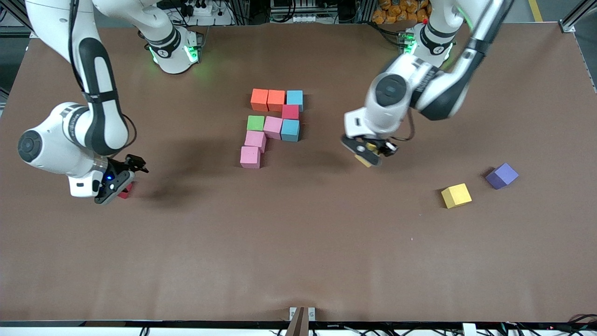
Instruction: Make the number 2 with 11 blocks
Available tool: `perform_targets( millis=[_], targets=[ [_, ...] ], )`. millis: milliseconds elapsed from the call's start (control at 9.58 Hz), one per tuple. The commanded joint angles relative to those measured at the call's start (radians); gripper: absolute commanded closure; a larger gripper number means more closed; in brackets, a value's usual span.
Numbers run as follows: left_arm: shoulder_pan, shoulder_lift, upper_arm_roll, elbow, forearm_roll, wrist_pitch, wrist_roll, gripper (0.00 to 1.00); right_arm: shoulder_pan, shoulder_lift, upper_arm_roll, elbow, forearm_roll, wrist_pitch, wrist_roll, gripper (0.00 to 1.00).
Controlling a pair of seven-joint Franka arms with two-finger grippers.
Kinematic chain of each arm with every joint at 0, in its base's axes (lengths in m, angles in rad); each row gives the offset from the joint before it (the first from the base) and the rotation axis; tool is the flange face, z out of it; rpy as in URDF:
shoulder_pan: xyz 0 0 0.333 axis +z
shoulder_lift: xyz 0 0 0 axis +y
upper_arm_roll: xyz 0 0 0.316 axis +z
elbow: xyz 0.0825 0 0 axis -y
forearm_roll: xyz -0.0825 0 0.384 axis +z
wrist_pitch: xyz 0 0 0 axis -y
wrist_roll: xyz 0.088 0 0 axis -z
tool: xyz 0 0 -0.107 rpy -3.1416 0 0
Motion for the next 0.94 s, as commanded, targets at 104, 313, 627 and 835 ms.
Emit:
perform_targets(
  millis=[104,313,627,835],
  targets=[
    [-0.148,0.099,0.013,0.125,0.150,-0.014,0.022,1.00,-0.017,0.006,-0.036,-0.023,-0.020,0.087,-0.288,0.00],
    [-0.228,0.161,0.039,0.195,0.192,-0.014,0.025,1.00,-0.058,0.021,-0.038,-0.021,-0.020,0.106,-0.413,0.00],
    [-0.267,0.276,0.051,0.290,0.201,-0.016,0.035,1.00,-0.117,0.064,-0.034,-0.015,-0.008,0.158,-0.488,0.00],
    [-0.349,0.352,0.071,0.404,0.191,-0.016,0.035,1.00,-0.134,0.093,-0.030,-0.010,0.002,0.160,-0.500,0.00]
  ],
)
